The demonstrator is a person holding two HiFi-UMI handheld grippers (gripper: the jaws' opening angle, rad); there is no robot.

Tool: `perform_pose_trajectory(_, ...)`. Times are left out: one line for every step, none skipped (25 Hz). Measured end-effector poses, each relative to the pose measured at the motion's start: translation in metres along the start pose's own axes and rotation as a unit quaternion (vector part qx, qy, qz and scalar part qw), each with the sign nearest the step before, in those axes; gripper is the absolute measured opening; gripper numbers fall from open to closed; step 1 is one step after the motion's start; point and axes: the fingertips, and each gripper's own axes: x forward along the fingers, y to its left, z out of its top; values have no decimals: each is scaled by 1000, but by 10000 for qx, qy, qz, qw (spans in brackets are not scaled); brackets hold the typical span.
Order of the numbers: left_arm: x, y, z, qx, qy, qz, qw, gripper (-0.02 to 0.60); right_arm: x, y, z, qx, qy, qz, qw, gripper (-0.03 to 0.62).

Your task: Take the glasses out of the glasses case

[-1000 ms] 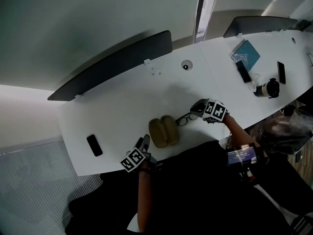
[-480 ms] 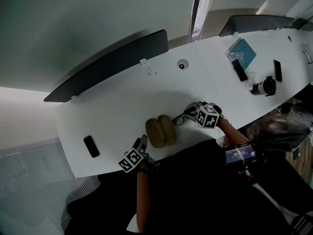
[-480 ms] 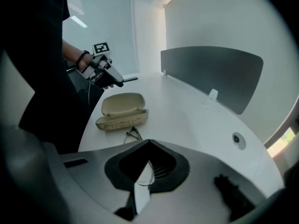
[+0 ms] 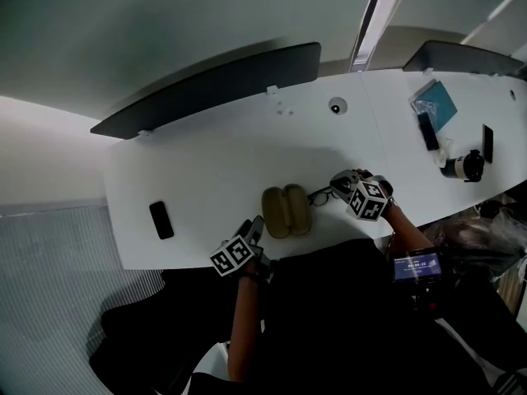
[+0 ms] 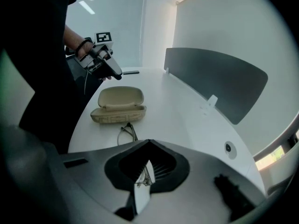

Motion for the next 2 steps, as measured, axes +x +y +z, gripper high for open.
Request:
perform_pose_trajectory(3,-2,-4,12,55,-45,10000,219,-3,1,-7,-3,54,-75,10000,8)
perform_pose_trajectory(6,-4,-8,24,115,-93,9999,221,-6,1,-14,-4,106,-151,9998,8)
